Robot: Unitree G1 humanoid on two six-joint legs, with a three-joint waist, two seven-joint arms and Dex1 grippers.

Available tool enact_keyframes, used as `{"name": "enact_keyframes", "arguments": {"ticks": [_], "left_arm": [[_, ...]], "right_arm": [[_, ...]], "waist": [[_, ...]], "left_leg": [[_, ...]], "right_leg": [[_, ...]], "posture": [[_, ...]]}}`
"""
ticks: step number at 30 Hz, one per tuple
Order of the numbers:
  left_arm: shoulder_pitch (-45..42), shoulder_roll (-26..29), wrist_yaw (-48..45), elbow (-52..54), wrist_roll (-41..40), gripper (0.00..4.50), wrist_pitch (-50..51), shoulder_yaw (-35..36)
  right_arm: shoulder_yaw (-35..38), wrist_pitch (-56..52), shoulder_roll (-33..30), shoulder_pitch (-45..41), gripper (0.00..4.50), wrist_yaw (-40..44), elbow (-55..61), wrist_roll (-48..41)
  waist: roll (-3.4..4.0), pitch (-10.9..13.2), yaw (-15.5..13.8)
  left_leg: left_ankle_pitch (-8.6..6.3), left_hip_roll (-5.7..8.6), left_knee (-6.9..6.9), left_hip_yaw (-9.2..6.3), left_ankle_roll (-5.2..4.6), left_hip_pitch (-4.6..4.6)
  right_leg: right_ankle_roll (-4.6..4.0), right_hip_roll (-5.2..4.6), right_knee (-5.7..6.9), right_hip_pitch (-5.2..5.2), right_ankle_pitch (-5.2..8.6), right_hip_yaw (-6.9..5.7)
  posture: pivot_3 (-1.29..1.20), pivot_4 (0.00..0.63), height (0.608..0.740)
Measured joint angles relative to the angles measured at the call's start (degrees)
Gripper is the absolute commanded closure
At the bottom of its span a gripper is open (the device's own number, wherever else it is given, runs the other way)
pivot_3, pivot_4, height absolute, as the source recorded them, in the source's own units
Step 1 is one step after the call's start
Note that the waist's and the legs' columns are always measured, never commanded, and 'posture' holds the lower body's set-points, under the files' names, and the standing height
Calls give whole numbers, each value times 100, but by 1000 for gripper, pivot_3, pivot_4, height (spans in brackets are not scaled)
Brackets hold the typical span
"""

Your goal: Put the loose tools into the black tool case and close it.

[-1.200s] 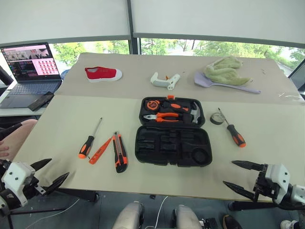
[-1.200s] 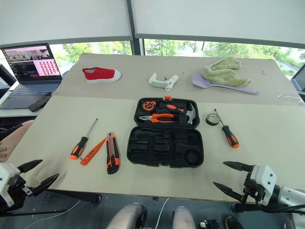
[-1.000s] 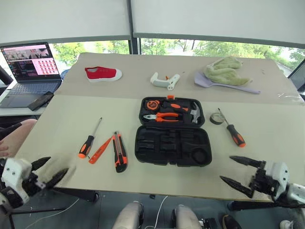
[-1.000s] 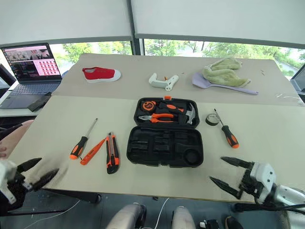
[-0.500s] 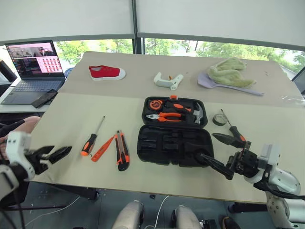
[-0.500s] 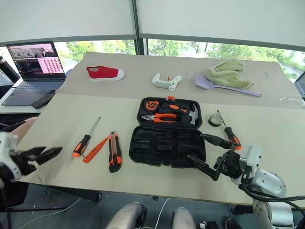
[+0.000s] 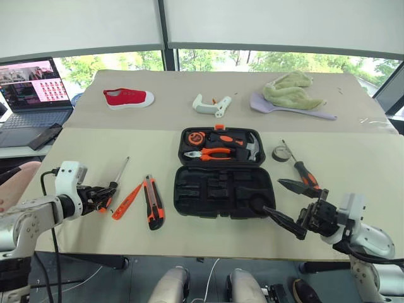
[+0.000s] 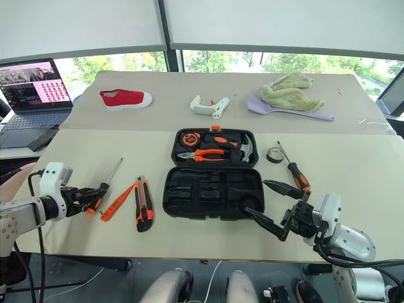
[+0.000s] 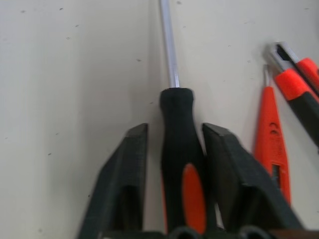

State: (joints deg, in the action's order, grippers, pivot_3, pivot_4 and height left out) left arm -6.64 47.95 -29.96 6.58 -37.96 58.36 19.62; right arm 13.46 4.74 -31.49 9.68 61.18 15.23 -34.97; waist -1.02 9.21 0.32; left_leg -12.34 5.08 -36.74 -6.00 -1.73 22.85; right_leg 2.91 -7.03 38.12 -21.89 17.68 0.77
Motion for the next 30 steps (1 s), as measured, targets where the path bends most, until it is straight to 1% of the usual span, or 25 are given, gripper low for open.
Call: {"name": "enact_keyframes", "arguments": {"ticks": [1,3,5,6,8,9,10,11,12,14,16,18,21,23,26,30], "left_arm": [[-1,2,-18,-23,13,3966,-43,33],[-12,20,-208,-88,96,4053,-304,85],[-52,39,-840,-57,229,4053,-1098,54],[-252,39,-1359,6,266,4053,-1673,-71],[-822,5,-2046,242,264,4053,-2290,-402],[-1130,-26,-2300,310,284,4053,-2483,-636],[-1551,-112,-2621,370,386,4053,-2714,-1018],[-1733,-165,-2757,363,454,4053,-2805,-1224],[-2063,-300,-2964,260,664,4053,-2958,-1665],[-2657,-586,-3304,-222,1252,4053,-3261,-2582],[-3022,-832,-3491,-696,1780,4053,-3544,-3223],[-3476,-1127,-3587,-1525,2509,4053,-4087,-3875],[-3900,-1305,-3643,-2101,3059,4053,-4656,-4215],[-4116,-1528,-3650,-2462,3316,4053,-4869,-4322],[-4142,-1764,-3701,-2804,3563,4053,-5008,-4449],[-4192,-1876,-3757,-2907,3785,4053,-5197,-4473]], "right_arm": [[12,1,0,13,0,0,0,0],[73,4,-1,25,0,0,-3,0],[137,12,-24,17,0,-2,-26,-1],[226,12,-69,8,0,-7,-98,-2],[368,12,-173,-66,0,-12,-206,-4],[418,12,-226,-92,0,-7,-232,-4],[492,12,-277,-120,0,4,-242,-5],[529,12,-293,-122,0,3,-255,-5],[579,12,-340,-114,0,4,-307,-6],[664,7,-405,-84,0,5,-380,-5],[717,-5,-422,-49,0,4,-387,-5],[770,-52,-460,22,0,-12,-372,-7],[799,-146,-463,122,0,-69,-267,-9],[824,-166,-452,262,0,-179,-75,-14],[855,-170,-372,468,0,-305,154,-15],[850,-173,-251,690,0,-476,328,-9]], "waist": [[0,0,0],[0,0,-1],[-1,0,-18],[-3,1,-56],[-4,2,-147],[-4,2,-177],[-4,2,-190],[-3,1,-185],[-3,1,-175],[-4,2,-159],[-7,3,-104],[-13,7,-45],[-15,9,-4],[-15,8,3],[-19,11,34],[-20,11,30]], "left_leg": [[0,0,0,0,0,2],[0,0,0,0,0,11],[2,0,-1,0,3,20],[5,1,-3,1,7,29],[9,5,-6,0,11,35],[9,9,-7,1,11,33],[10,12,-7,4,9,34],[11,13,-7,7,7,35],[13,13,-7,11,4,37],[15,12,-7,15,2,41],[16,9,-7,18,1,43],[16,6,-8,23,1,45],[16,0,-12,23,1,42],[17,1,-15,23,1,41],[17,1,-19,22,0,46],[17,3,-25,22,0,47]], "right_leg": [[-2,3,1,-5,-2,1],[-3,7,1,-18,-8,6],[-3,6,-2,-25,-11,6],[-4,4,-6,-26,-17,5],[3,0,-14,-28,-26,2],[6,-3,-15,-25,-28,1],[10,-3,-17,-21,-30,6],[11,-3,-14,-10,-30,9],[11,1,-13,-6,-30,10],[11,11,-6,-9,-30,9],[11,19,-2,-12,-30,10],[11,29,0,-14,-30,13],[11,34,4,-12,-30,13],[11,34,6,-11,-30,14],[12,36,9,-14,-30,13],[13,34,11,-15,-31,14]], "posture": [[0,150,740],[0,150,740],[0,150,740],[0,150,740],[0,150,740],[0,150,740],[0,150,740],[0,150,740],[0,150,740],[0,150,740],[0,150,740],[0,150,740],[0,150,740],[0,150,740],[0,150,740],[0,150,740]]}}
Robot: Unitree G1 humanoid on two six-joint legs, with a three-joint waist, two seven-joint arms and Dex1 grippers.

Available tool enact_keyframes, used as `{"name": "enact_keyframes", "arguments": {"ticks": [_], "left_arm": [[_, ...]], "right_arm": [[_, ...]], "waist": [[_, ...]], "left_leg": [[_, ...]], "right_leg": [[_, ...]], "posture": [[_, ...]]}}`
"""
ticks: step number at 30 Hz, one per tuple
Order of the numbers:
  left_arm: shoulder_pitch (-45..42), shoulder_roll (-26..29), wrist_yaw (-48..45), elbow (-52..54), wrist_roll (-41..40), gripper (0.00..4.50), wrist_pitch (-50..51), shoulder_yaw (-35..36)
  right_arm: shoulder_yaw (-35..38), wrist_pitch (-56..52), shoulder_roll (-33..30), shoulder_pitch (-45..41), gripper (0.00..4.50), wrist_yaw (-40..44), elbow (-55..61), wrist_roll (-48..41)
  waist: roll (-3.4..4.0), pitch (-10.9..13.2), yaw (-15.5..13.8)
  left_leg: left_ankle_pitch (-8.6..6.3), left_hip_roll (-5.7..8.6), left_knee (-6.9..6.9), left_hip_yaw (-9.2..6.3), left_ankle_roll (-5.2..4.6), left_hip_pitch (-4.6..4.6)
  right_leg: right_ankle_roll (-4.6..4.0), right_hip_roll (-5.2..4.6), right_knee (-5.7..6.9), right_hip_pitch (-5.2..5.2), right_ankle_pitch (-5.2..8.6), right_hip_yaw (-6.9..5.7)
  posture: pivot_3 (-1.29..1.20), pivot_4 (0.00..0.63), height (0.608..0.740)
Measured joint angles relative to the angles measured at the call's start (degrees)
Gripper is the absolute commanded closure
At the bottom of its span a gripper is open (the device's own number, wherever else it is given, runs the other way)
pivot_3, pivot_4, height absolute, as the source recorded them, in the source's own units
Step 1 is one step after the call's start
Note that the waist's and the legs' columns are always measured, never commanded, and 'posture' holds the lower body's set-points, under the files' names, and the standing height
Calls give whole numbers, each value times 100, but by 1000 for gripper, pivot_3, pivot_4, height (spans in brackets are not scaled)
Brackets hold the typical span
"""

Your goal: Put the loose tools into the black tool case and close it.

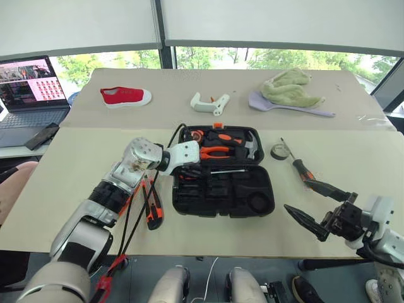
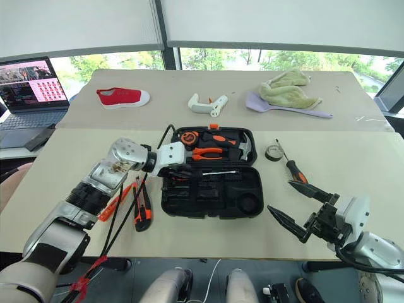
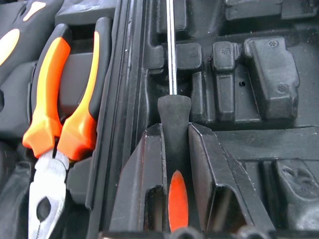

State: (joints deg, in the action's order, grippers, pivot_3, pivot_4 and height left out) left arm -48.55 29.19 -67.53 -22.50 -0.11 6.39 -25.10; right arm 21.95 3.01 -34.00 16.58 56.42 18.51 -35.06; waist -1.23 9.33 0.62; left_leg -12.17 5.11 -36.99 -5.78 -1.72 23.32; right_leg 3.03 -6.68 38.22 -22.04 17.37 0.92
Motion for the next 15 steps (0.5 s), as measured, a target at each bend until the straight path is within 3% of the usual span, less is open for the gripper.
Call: {"name": "enact_keyframes", "arguments": {"ticks": [4,10,15], "left_arm": [[-68,-266,133,-204,231,4053,-181,4],[-53,-488,54,-241,192,1824,-276,88],[67,-559,143,-76,-168,1824,-260,601]], "right_arm": [[-7,-4,56,30,0,-136,133,1],[-101,-96,118,117,0,-212,213,1],[-105,-185,121,244,0,-248,242,0]], "waist": [[0,0,-11],[0,0,-10],[0,0,12]], "left_leg": [[0,0,-6,0,-1,-2],[0,0,-9,0,-1,0],[0,-1,-10,0,0,-3]], "right_leg": [[1,0,1,4,0,-1],[2,1,5,2,0,0],[1,1,22,-4,0,2]], "posture": [[0,150,740],[0,150,740],[0,150,740]]}}
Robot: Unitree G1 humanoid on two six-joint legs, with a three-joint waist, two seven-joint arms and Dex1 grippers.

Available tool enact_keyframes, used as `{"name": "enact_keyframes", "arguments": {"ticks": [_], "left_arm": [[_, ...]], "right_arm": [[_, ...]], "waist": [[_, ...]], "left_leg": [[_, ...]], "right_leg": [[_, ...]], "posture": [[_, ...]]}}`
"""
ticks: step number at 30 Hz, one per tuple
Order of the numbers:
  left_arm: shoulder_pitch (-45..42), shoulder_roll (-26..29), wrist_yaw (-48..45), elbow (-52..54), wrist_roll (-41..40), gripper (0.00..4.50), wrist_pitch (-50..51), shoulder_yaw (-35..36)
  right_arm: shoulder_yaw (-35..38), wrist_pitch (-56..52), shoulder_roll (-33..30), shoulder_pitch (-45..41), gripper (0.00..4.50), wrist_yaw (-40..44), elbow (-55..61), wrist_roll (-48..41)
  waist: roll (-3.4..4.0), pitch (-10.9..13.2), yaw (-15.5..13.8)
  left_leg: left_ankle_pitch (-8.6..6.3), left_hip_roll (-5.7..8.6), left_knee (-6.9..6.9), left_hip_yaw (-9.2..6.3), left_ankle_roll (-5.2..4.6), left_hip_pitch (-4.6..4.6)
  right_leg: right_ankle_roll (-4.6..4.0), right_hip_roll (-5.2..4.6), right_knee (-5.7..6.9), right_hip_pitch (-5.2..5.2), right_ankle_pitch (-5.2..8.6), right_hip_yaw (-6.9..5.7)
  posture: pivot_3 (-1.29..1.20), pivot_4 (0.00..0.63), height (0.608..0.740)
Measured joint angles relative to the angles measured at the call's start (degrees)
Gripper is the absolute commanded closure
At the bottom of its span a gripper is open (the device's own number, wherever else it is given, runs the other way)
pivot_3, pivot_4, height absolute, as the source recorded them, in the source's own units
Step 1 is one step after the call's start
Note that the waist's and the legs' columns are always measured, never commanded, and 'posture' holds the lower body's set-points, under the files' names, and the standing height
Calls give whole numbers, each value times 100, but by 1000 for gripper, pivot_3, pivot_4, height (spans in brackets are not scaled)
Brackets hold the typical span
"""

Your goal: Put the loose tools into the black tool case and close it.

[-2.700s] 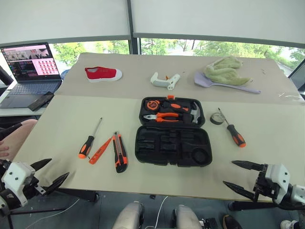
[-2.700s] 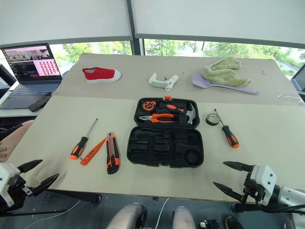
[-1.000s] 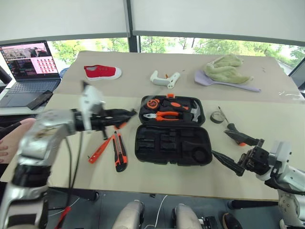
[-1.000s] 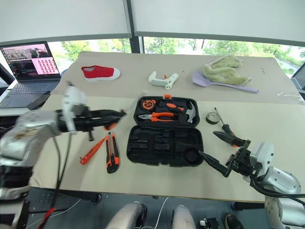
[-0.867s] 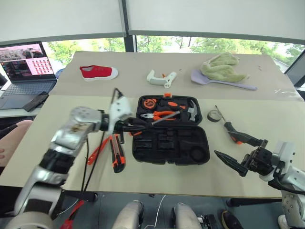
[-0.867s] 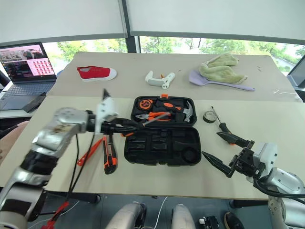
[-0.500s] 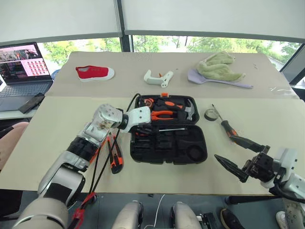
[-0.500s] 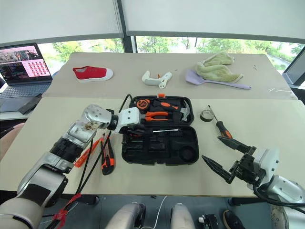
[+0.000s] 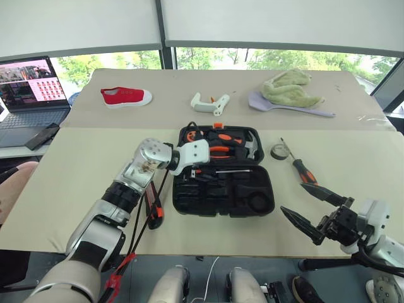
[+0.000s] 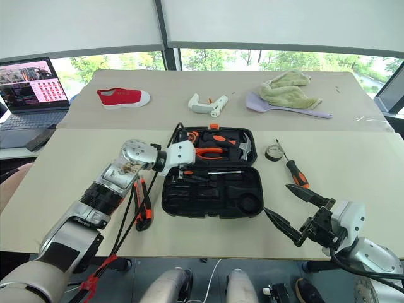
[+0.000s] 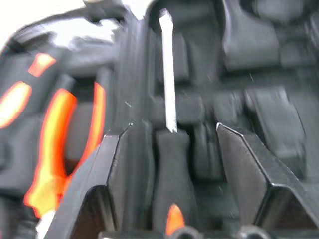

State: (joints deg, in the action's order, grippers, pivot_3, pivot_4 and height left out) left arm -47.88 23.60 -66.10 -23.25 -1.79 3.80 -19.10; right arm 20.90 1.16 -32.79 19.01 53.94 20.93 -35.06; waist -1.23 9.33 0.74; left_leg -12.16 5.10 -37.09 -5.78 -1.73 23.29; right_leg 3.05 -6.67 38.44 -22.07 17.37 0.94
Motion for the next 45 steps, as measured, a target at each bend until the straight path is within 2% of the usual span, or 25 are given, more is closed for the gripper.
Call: {"name": "enact_keyframes", "arguments": {"ticks": [2,3,8,20,25,28,29,30,34,36,38,42,45], "left_arm": [[105,2,2,76,-100,2372,3,117],[198,1,4,80,-146,2503,-18,155],[519,-240,303,-105,-207,4473,25,242],[541,-440,601,-23,26,4473,674,79],[642,-558,694,-17,-112,4473,725,283],[998,-594,425,83,-770,3729,606,751],[1133,-517,231,276,-1040,3346,618,931],[1282,-353,-17,593,-1428,2942,677,1159],[1855,218,-396,1676,-2443,1341,947,2077],[2385,558,-428,2081,-2699,600,1144,2370],[3043,842,-468,2307,-2776,44,1132,2612],[4241,1201,-593,2427,-2921,44,954,3324],[4701,1229,-586,2418,-2987,44,682,3729]], "right_arm": [[1,-9,4,16,0,-12,1,0],[0,-11,11,20,0,-19,1,0],[1,-10,111,20,0,-102,1,2],[5,-11,130,14,0,-191,-6,4],[38,-118,207,11,0,-567,-22,37],[284,-268,294,33,0,-1042,-164,103],[396,-268,303,74,0,-1144,-249,132],[544,-241,313,183,0,-1212,-372,198],[869,127,531,685,0,-1231,-958,473],[993,332,690,891,0,-1238,-1260,573],[1096,492,801,988,0,-1244,-1419,590],[1196,639,830,1054,0,-1237,-1478,619],[1077,615,726,710,0,-1193,-1459,653]], "waist": [[1,0,3],[0,0,-2],[0,0,-29],[3,-5,-55],[3,-5,-78],[3,-5,-75],[2,-4,-58],[2,-5,-46],[16,-13,-32],[26,-18,-18],[33,-22,7],[37,-24,29],[39,-25,-9]], "left_leg": [[0,0,0,0,0,-3],[0,0,-2,0,0,-3],[0,2,-22,-1,0,2],[0,2,-28,0,0,-19],[-2,1,-26,-2,-1,-50],[-2,0,-25,-2,-1,-35],[-2,-1,-25,-2,-1,-18],[1,-2,-26,-2,3,1],[3,-5,-13,-2,7,-13],[3,-4,-9,0,7,-19],[3,-2,-2,1,7,-35],[2,-6,19,0,7,-54],[3,-6,16,2,5,-62]], "right_leg": [[0,0,3,1,0,2],[0,0,3,1,0,1],[0,0,13,2,0,1],[1,0,20,25,0,1],[2,0,2,66,2,-2],[1,-1,5,43,1,2],[0,-1,13,22,0,5],[-1,0,25,-4,-1,8],[-2,-2,36,-4,0,18],[-3,-2,31,-1,0,29],[-5,7,31,-1,-1,61],[-14,22,29,-5,-3,92],[-17,19,16,-1,-12,96]], "posture": [[0,150,740],[0,150,740],[0,150,740],[0,150,740],[0,150,740],[0,150,740],[0,150,740],[0,150,740],[0,150,740],[0,150,740],[0,150,740],[0,150,740],[0,150,740]]}}
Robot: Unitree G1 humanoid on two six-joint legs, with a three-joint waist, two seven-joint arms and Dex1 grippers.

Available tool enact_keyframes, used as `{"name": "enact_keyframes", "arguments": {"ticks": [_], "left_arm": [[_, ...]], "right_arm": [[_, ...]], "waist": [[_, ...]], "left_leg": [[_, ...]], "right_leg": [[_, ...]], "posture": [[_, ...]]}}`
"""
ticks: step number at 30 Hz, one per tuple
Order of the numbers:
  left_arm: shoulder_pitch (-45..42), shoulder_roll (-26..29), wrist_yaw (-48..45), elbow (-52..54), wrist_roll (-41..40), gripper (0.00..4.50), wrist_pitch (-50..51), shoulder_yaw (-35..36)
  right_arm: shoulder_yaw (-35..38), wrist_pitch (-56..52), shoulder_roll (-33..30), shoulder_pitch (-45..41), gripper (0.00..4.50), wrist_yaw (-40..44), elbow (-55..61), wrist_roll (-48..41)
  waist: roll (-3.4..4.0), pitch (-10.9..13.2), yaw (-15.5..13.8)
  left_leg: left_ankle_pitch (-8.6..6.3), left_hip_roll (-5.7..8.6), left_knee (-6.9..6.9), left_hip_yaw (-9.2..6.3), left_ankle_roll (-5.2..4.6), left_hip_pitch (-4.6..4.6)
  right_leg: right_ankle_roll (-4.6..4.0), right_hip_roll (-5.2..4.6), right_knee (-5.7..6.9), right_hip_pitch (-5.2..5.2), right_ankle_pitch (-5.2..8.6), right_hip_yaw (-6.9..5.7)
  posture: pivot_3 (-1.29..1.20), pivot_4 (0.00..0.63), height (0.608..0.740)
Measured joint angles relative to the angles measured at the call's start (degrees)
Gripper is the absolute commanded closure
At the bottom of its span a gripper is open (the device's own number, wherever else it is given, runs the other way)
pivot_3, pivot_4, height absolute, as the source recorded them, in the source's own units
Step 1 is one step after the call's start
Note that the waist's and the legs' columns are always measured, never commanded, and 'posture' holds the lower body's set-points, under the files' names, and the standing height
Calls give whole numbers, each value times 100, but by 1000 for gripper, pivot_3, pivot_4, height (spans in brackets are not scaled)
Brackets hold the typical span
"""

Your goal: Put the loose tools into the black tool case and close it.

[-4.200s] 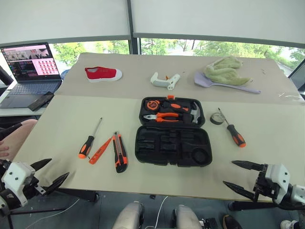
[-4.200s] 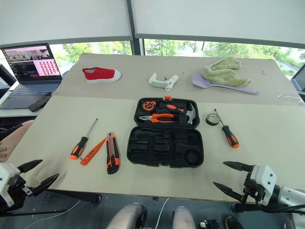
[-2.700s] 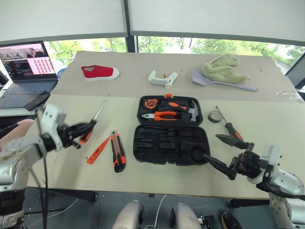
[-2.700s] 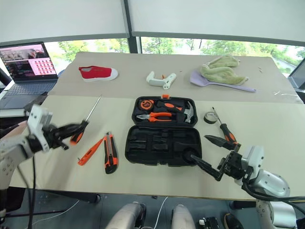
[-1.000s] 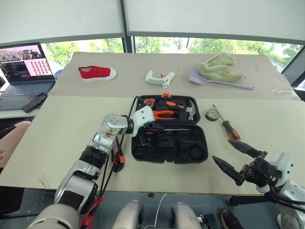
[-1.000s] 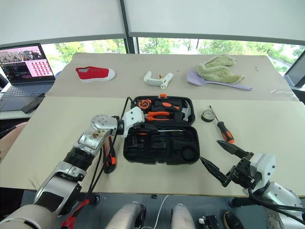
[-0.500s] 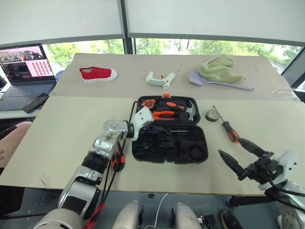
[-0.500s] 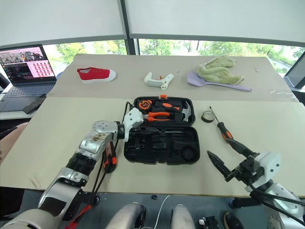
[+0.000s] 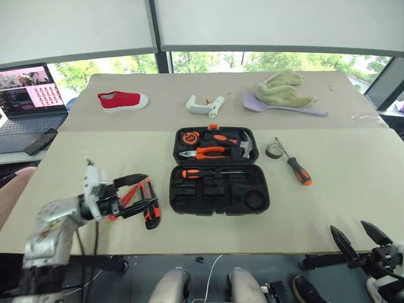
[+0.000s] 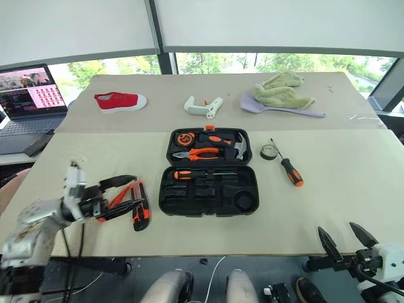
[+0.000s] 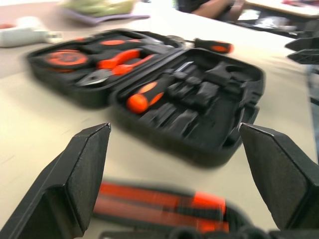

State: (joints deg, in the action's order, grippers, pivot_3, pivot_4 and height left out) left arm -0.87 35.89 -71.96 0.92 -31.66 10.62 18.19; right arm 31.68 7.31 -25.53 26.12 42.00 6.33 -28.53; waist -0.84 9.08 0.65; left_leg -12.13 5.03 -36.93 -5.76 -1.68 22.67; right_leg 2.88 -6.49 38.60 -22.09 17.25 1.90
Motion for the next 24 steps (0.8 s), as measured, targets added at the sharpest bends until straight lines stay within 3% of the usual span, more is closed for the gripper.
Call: {"name": "enact_keyframes", "arguments": {"ticks": [7,12,15,22,24], "left_arm": [[333,-130,-124,616,-516,44,-71,154],[419,-142,-128,836,-669,44,-29,11],[431,-148,-102,971,-679,0,-29,-64],[313,-170,70,1099,-714,0,-16,-170],[278,-169,85,1105,-766,0,22,-227]], "right_arm": [[-699,-1584,-1458,-1850,0,-90,-103,114],[-1444,-2618,-2126,-3183,0,62,-1110,478],[-1932,-3054,-2233,-3960,604,138,-1877,770],[-2433,-3054,-2220,-4718,3069,429,-2863,1209],[-2485,-3043,-2211,-4850,3476,518,-3037,1291]], "waist": [[-1,-1,-45],[-2,-1,-43],[-3,0,-30],[-3,0,-1],[-3,0,5]], "left_leg": [[3,-1,1,4,-5,6],[3,0,3,6,-5,21],[3,2,1,7,-5,22],[3,2,2,8,-5,23],[3,2,2,8,-5,22]], "right_leg": [[2,5,-12,4,-9,-2],[1,6,-15,-7,-10,-1],[1,5,-17,-6,-10,0],[1,6,-18,-7,-10,-1],[1,6,-18,-7,-10,-1]], "posture": [[0,150,740],[0,150,740],[0,150,740],[0,150,740],[0,150,740]]}}
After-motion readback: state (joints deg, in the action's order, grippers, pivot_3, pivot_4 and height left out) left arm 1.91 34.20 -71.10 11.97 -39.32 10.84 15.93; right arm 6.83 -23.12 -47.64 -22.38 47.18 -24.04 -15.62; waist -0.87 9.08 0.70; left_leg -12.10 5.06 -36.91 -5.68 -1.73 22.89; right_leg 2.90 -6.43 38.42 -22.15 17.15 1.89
